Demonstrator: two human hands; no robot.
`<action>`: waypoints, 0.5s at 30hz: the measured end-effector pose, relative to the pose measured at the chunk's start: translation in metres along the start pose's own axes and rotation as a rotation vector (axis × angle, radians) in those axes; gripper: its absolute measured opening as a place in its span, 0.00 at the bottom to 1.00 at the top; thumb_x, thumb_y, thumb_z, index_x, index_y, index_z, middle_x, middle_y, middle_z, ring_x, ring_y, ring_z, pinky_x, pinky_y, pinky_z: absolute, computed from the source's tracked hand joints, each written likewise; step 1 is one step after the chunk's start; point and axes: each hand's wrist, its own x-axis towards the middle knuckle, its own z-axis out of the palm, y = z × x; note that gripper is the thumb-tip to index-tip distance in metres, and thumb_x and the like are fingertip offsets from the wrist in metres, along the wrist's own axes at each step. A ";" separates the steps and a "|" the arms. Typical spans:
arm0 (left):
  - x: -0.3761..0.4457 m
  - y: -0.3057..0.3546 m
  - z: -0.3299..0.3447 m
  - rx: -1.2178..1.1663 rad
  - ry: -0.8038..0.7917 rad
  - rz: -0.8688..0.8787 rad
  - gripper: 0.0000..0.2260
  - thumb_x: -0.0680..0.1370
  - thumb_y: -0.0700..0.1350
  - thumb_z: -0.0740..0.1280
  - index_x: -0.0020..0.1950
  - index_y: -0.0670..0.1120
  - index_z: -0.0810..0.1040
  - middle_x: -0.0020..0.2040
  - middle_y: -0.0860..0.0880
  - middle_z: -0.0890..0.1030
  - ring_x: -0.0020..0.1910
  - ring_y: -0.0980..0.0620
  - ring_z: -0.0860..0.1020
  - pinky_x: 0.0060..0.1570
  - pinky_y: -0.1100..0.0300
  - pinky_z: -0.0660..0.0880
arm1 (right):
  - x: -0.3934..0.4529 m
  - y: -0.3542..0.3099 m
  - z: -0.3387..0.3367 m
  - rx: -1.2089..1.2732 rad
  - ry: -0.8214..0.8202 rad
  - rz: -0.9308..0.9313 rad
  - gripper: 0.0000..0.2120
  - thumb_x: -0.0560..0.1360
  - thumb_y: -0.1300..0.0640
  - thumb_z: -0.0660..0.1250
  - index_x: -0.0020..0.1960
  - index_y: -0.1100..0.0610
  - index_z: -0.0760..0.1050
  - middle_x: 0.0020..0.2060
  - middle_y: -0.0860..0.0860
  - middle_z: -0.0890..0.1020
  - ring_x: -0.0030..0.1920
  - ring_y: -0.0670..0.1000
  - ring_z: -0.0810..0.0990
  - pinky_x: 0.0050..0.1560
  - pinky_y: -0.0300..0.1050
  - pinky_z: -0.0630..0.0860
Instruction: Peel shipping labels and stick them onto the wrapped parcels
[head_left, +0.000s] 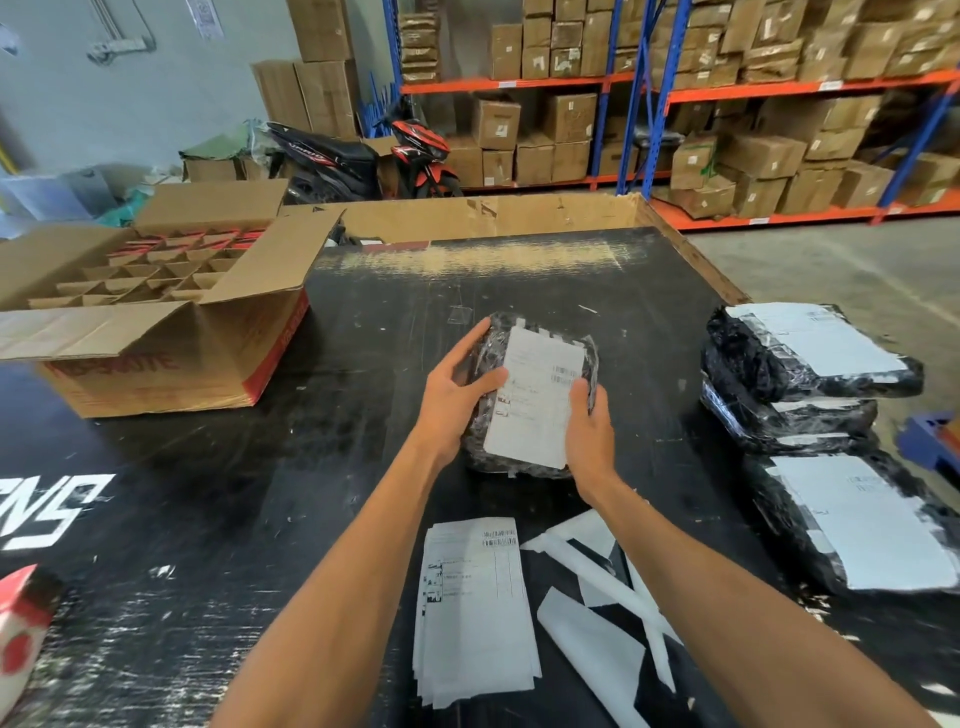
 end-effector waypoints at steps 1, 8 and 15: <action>0.002 0.003 0.002 -0.005 -0.014 0.024 0.25 0.79 0.40 0.70 0.74 0.55 0.71 0.62 0.63 0.76 0.57 0.70 0.77 0.50 0.70 0.77 | 0.002 -0.002 -0.003 0.056 -0.023 0.036 0.22 0.80 0.34 0.53 0.67 0.44 0.70 0.60 0.46 0.81 0.59 0.51 0.80 0.62 0.57 0.78; -0.010 -0.038 0.026 0.642 -0.181 -0.208 0.18 0.85 0.55 0.51 0.65 0.50 0.76 0.64 0.48 0.76 0.63 0.52 0.74 0.70 0.52 0.62 | 0.035 -0.023 -0.042 0.169 -0.044 0.382 0.31 0.80 0.36 0.57 0.71 0.59 0.69 0.63 0.54 0.80 0.62 0.60 0.80 0.65 0.60 0.76; -0.018 -0.072 0.037 1.405 -0.366 -0.054 0.25 0.85 0.57 0.43 0.82 0.53 0.50 0.82 0.53 0.40 0.80 0.53 0.38 0.78 0.45 0.37 | 0.017 -0.045 -0.112 -0.182 -0.085 0.201 0.40 0.78 0.31 0.55 0.79 0.58 0.59 0.73 0.51 0.70 0.72 0.56 0.69 0.71 0.53 0.66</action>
